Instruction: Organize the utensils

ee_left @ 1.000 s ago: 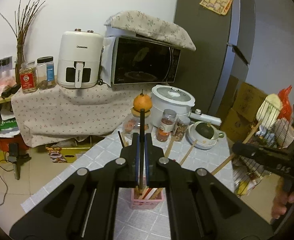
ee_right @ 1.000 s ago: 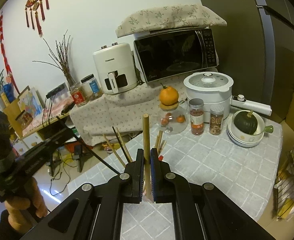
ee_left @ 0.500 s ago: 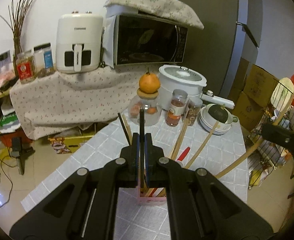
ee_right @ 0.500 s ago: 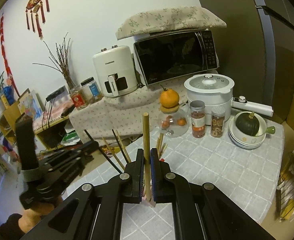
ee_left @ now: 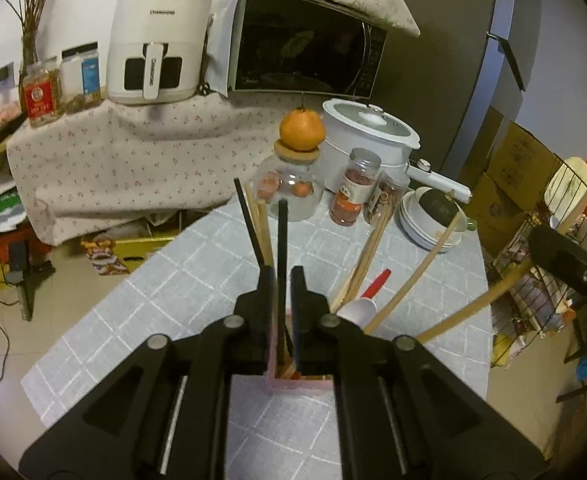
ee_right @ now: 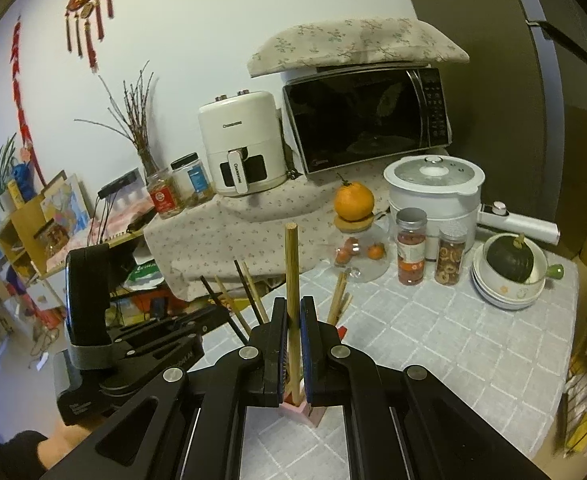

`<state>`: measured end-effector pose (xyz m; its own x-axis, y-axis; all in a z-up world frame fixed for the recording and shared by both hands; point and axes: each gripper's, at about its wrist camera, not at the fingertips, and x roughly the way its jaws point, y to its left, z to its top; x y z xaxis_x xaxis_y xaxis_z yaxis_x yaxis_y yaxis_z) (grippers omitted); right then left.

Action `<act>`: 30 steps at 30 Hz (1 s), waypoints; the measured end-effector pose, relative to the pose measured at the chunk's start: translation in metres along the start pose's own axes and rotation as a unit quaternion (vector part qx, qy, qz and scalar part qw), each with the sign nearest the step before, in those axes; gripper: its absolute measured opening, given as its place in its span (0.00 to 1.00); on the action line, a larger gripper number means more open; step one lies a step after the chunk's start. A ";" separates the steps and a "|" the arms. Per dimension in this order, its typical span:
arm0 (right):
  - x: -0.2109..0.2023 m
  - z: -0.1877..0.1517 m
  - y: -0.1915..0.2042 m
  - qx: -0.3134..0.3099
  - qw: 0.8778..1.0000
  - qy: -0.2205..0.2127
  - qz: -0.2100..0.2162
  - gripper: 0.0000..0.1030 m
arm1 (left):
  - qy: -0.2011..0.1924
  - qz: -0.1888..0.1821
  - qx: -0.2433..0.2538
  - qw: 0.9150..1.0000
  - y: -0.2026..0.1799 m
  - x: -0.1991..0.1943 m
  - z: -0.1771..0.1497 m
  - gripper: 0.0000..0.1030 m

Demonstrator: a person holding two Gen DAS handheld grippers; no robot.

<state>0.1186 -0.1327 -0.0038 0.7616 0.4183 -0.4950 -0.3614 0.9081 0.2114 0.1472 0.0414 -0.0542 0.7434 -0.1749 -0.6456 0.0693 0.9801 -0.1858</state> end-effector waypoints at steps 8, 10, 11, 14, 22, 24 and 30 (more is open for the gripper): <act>0.021 -0.008 0.009 -0.022 1.000 0.016 -0.009 0.06 | 0.000 -0.014 -0.013 1.000 0.007 -0.013 0.000 0.30; 0.028 -0.012 0.012 -0.030 0.999 0.021 -0.013 0.06 | 0.003 -0.014 -0.013 1.000 0.009 -0.015 -0.001 0.31; 0.032 -0.014 0.013 -0.034 0.999 0.024 -0.014 0.06 | 0.005 -0.013 -0.011 1.000 0.010 -0.016 -0.002 0.31; 0.041 -0.021 0.016 -0.046 0.998 0.037 -0.018 0.06 | 0.015 -0.005 -0.007 1.000 0.013 -0.018 -0.004 0.39; 0.067 -0.036 0.007 -0.027 0.997 0.076 -0.020 0.06 | 0.046 0.018 -0.008 0.999 0.028 -0.014 -0.013 0.56; 0.072 -0.039 0.004 -0.016 0.996 0.083 -0.012 0.07 | 0.054 0.029 -0.006 0.998 0.030 -0.012 -0.016 0.60; 0.057 -0.033 -0.005 0.024 0.997 0.074 0.002 0.45 | 0.062 0.044 -0.012 0.997 0.033 -0.017 -0.020 0.75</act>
<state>0.1461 -0.1140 -0.0610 0.6715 0.4173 -0.6124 -0.3349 0.9081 0.2515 0.1240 0.0746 -0.0642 0.6578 -0.0998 -0.7465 -0.0095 0.9900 -0.1407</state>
